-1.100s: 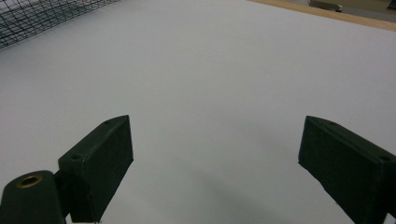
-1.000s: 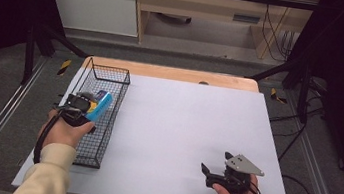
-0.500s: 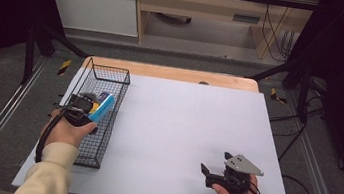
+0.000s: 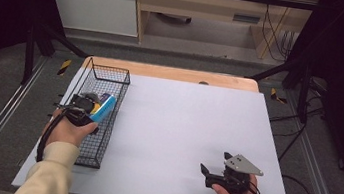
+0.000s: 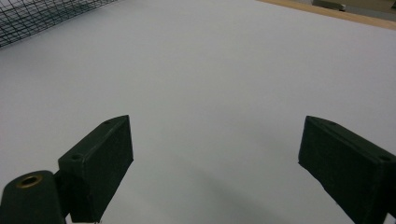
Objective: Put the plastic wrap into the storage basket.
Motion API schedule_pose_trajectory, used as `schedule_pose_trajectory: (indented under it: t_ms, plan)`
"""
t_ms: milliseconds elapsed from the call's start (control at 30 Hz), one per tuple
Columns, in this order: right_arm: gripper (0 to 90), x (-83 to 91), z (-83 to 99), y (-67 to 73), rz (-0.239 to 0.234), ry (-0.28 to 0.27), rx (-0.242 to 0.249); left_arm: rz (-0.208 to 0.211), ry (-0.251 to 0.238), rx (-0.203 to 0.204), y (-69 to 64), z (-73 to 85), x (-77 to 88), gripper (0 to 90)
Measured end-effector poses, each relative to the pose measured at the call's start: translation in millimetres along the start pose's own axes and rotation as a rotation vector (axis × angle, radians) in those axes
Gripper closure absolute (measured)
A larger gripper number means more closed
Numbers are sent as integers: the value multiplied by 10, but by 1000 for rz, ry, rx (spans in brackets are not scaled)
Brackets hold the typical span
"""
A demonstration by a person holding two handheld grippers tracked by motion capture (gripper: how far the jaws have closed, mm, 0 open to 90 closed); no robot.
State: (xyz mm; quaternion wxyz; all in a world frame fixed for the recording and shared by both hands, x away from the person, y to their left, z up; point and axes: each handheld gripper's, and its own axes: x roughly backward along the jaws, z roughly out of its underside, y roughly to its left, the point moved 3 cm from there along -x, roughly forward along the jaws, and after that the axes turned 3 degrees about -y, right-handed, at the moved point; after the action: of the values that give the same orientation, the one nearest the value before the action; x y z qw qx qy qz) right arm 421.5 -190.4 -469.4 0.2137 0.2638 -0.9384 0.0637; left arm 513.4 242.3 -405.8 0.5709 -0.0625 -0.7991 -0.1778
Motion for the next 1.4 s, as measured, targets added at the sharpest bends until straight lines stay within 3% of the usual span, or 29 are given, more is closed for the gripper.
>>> schedule_pose_trajectory:
  t_ms: [100, 1400]
  plan:
    - [103, 1, 0, 1, -3, -1, 3, 3, 8, -13, 2, -5, -5, 320]
    - [103, -18, 13, 21, -13, 16, 10, -14, 98, -12, -14, -74, -100, 319]
